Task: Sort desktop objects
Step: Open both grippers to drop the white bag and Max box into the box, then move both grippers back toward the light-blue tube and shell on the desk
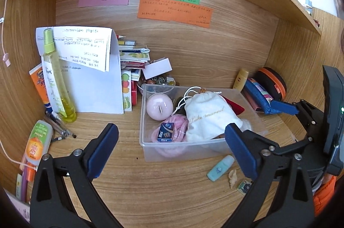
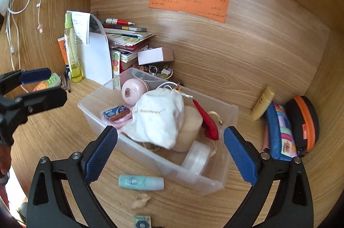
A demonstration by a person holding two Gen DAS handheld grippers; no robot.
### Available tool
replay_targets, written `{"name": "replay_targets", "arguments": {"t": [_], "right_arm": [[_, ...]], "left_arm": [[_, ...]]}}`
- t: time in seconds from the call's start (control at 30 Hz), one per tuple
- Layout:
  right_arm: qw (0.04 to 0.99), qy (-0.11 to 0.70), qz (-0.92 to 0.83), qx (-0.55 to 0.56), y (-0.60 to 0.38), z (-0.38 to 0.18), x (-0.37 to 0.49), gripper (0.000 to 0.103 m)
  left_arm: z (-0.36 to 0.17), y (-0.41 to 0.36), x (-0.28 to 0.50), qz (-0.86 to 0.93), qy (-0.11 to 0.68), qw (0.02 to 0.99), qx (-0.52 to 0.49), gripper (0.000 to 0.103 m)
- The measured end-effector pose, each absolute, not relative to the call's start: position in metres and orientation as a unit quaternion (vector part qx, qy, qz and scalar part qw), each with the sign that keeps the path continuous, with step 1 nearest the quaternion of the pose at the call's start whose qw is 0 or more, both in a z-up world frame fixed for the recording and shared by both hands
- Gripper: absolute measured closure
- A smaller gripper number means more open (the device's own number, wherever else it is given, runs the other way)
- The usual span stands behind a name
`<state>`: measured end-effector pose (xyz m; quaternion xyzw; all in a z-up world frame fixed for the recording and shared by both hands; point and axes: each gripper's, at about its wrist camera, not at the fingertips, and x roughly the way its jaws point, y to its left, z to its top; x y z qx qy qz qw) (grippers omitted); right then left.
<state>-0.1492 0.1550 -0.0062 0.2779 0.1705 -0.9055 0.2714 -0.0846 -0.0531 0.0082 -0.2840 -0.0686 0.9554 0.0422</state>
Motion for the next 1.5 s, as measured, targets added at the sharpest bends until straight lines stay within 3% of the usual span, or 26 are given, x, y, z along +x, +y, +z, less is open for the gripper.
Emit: {"name": "replay_targets", "arguments": {"t": [0.37, 0.87, 0.97, 1.03, 1.37, 1.47, 1.5], "right_arm": [[0.265, 0.163, -0.910, 0.274, 0.188, -0.014, -0.122, 0.004], [0.244, 0.165, -0.904, 0.310, 0.249, -0.065, -0.108, 0.008], [0.252, 0.178, -0.893, 0.328, 0.251, -0.081, -0.105, 0.026], [0.261, 0.189, -0.884, 0.339, 0.251, -0.091, -0.104, 0.045], [0.312, 0.186, -0.865, 0.346, 0.254, -0.100, -0.091, 0.049], [0.318, 0.198, -0.858, 0.352, 0.249, -0.104, -0.089, 0.059], [0.320, 0.202, -0.854, 0.357, 0.246, -0.107, -0.090, 0.067]], "left_arm": [[0.000, -0.027, -0.061, 0.955, -0.045, 0.033, -0.293, 0.002], [-0.057, -0.007, -0.079, 0.925, -0.041, 0.042, -0.376, 0.002], [-0.069, -0.008, -0.083, 0.917, -0.048, 0.040, -0.393, 0.002], [-0.075, -0.009, -0.083, 0.914, -0.055, 0.040, -0.400, 0.002], [-0.094, -0.003, -0.091, 0.904, -0.048, 0.043, -0.423, 0.002], [-0.098, 0.001, -0.097, 0.901, -0.038, 0.040, -0.430, 0.002], [-0.099, 0.002, -0.098, 0.901, -0.034, 0.036, -0.431, 0.002]]}}
